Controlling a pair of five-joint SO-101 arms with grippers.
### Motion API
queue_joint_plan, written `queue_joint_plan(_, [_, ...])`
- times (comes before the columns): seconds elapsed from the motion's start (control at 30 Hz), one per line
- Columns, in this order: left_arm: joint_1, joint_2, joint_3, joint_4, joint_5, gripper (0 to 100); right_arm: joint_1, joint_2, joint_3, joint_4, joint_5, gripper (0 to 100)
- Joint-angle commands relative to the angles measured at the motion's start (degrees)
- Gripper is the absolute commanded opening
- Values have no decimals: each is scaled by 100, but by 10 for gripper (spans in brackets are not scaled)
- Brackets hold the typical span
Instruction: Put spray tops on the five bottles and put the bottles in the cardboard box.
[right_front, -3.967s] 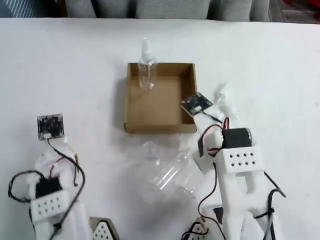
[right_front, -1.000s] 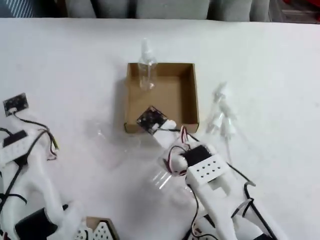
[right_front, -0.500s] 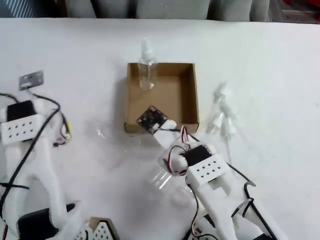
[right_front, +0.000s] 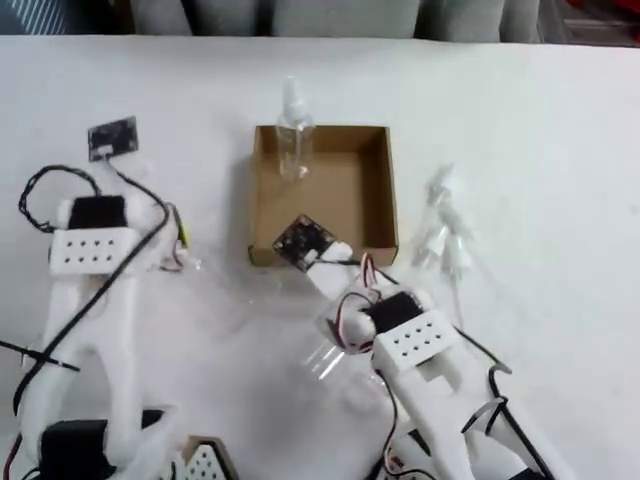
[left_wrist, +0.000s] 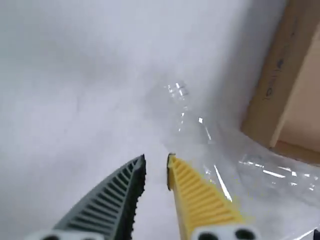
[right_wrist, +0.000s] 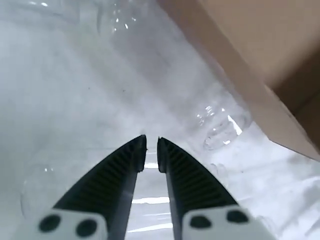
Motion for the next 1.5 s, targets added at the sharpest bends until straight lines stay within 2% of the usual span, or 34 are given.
queue_joint_plan(0.0, [338,13,387,-738,484,159,66,22,-53,-75,88,16])
queue_joint_plan(0.13, [347,22,818,-1143,1064,236,57,22,-53,-75,88,16])
queue_joint_plan(0.37, [356,171,932,-1433,1363,240,66,22,-53,-75,88,16])
queue_joint_plan(0.67, [295,1525,123,-1064,1380,241,66,22,-53,-66,97,16])
queue_joint_plan(1.0, [382,1965,18,-1099,1618,242,75,22,-53,-66,97,16])
queue_joint_plan(1.23, [374,2264,0,-1099,1644,390,75,22,-53,-66,97,16])
queue_joint_plan(1.47, [338,2519,-141,-1152,1653,337,75,22,-53,-57,97,16])
